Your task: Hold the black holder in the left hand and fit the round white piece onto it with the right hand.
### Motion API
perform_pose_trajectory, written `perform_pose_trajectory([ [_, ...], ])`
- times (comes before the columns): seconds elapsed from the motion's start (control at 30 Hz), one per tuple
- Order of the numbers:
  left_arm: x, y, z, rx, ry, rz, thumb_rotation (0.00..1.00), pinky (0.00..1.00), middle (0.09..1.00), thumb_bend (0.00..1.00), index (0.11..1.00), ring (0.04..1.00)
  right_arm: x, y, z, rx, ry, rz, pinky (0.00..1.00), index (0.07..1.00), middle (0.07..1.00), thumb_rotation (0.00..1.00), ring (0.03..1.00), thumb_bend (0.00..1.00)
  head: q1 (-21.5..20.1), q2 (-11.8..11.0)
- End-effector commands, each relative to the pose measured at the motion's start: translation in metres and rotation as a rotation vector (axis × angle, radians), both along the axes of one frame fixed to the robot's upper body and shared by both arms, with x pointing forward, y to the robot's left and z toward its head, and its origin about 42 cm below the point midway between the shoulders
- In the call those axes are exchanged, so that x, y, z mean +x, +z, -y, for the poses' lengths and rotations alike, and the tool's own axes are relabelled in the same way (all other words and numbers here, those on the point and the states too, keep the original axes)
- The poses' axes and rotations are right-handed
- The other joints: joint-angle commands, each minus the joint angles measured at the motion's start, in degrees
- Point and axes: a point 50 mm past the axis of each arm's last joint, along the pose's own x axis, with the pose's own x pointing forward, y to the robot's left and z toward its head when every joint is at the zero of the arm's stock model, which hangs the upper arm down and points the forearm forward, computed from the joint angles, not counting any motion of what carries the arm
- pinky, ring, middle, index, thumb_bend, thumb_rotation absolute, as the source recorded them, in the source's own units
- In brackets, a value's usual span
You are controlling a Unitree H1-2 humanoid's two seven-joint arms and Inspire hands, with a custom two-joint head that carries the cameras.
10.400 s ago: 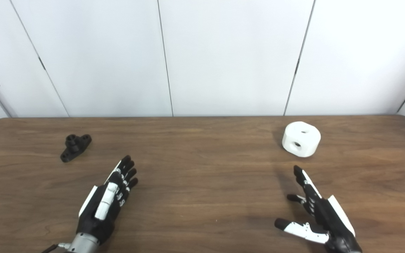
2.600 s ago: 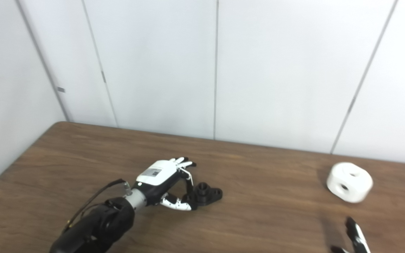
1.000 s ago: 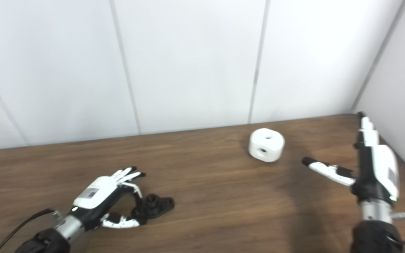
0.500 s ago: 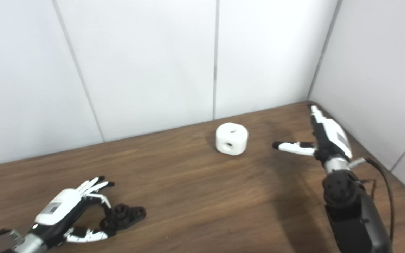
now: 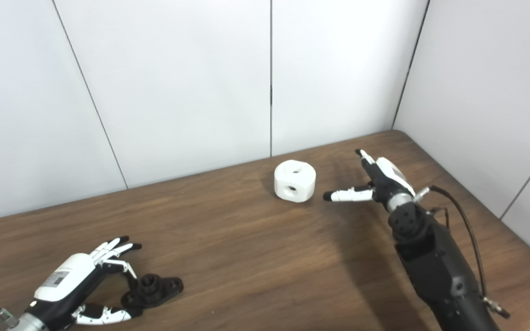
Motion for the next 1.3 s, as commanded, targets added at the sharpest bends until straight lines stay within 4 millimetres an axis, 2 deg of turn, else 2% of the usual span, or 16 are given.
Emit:
perform_pose_trajectory([
  [0.0,-0.005,-0.012,-0.017,0.092,-0.002,-0.043,0.05,1.0,0.926,0.52,0.482,1.0,0.01,0.024,0.004,-0.04,0.003,0.048,0.51,0.962,0.915,0.7,0.769,1.0,-0.1,-0.2],
  [0.03,-0.004,-0.012,-0.016,0.091,-0.005,-0.043,0.05,1.0,0.926,0.52,0.482,1.0,0.012,0.024,0.002,-0.033,0.012,0.042,0.52,0.962,0.911,0.7,0.777,1.0,-0.3,-0.4],
  [0.07,-0.004,-0.013,-0.016,0.095,-0.008,-0.045,0.05,1.0,0.925,0.52,0.482,1.0,0.014,0.023,0.0,-0.039,0.02,0.035,0.61,0.965,0.929,0.7,0.834,1.0,-0.3,-0.4],
  [0.1,-0.003,-0.013,-0.016,0.1,-0.01,-0.046,0.05,1.0,0.928,0.52,0.482,1.0,0.015,0.021,-0.003,-0.045,0.025,0.029,0.65,0.963,0.934,0.71,0.864,1.0,-0.3,-0.6],
  [0.2,-0.003,-0.012,-0.016,0.108,-0.015,-0.05,0.05,1.0,0.93,0.52,0.482,1.0,0.02,0.012,-0.011,-0.049,0.036,0.009,0.72,0.96,0.942,0.69,0.9,1.0,-0.3,-0.8],
  [0.33,-0.006,-0.012,-0.017,0.102,-0.014,-0.056,0.05,1.0,0.929,0.52,0.482,1.0,0.024,0.0,-0.022,-0.044,0.041,-0.011,0.75,0.955,0.966,0.69,0.913,1.0,0.1,-1.2],
  [0.5,-0.007,-0.012,-0.018,0.088,-0.01,-0.058,0.05,1.0,0.923,0.52,0.482,1.0,0.033,-0.005,-0.032,-0.042,0.072,-0.011,0.81,0.959,0.989,0.72,0.955,1.0,0.3,-1.3],
  [0.8,-0.007,-0.014,-0.017,0.095,-0.014,-0.055,0.05,1.0,0.931,0.52,0.482,1.0,0.051,-0.003,-0.05,-0.056,0.125,0.004,0.86,0.957,1.0,0.7,0.991,1.0,0.8,-2.1],
  [1.27,-0.011,-0.013,-0.017,0.104,0.002,-0.066,0.05,1.0,0.934,0.52,0.482,1.0,0.064,0.005,-0.075,-0.055,0.198,0.013,0.88,0.949,1.0,0.7,1.0,1.0,1.5,-2.2],
])
